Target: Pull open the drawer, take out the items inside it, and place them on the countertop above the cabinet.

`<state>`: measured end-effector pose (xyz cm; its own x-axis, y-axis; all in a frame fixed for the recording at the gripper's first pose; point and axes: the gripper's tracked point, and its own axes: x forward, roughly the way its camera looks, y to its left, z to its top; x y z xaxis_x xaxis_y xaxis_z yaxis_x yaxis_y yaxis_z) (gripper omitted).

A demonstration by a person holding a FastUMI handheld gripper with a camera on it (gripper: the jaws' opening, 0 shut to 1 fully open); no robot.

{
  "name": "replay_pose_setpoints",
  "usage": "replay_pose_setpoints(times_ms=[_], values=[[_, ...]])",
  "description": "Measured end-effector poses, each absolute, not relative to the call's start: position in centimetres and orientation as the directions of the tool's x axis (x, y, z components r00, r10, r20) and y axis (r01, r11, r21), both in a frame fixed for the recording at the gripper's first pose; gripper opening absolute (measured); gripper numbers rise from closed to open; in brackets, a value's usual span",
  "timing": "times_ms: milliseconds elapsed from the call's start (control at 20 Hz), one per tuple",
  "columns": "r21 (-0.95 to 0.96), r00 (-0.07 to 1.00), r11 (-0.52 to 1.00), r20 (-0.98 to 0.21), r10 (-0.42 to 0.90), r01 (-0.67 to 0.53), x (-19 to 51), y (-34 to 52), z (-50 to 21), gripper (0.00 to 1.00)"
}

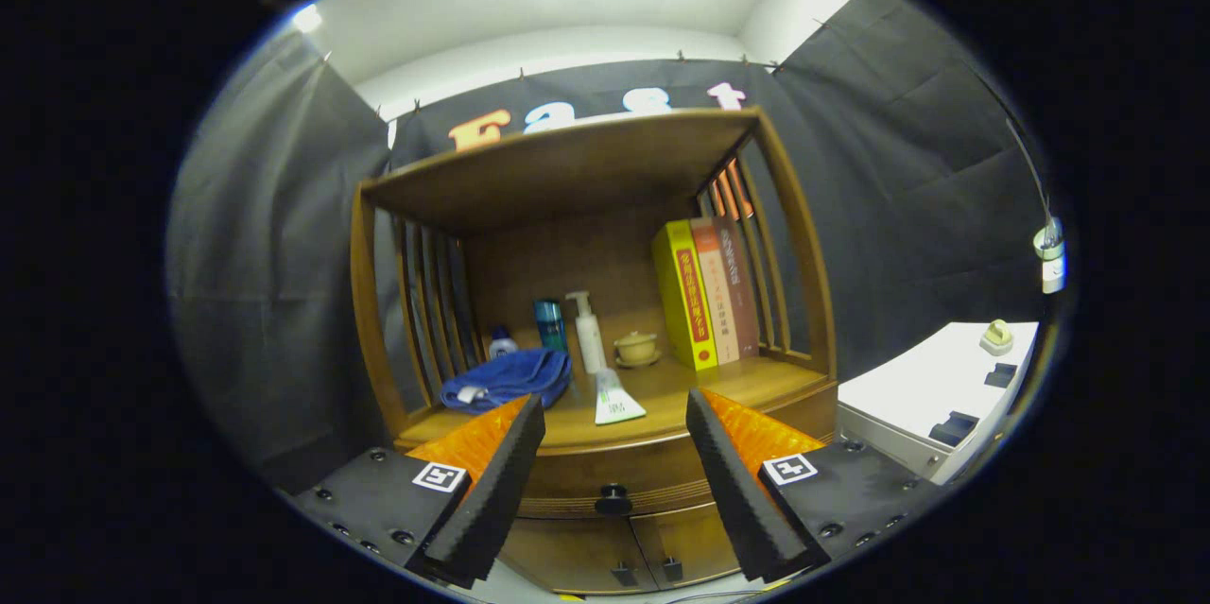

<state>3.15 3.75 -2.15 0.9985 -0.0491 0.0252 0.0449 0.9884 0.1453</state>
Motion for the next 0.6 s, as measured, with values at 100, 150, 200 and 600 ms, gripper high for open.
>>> replay_pose_setpoints(times_ms=[100, 150, 200, 600], values=[[0.140, 0.997, 0.989, 0.054, -0.049, 0.042, 0.8, 3.0, -0.1, 0.98], [0.140, 0.998, 0.990, 0.052, -0.038, 0.031, 0.1, 3.3, 0.5, 0.98], [0.140, 0.999, 0.990, 0.038, -0.014, 0.009, -0.5, 3.8, 0.8, 0.98], [-0.067, 0.998, 0.997, 0.054, 0.031, -0.027, -3.0, 5.4, 4.4, 0.98]])
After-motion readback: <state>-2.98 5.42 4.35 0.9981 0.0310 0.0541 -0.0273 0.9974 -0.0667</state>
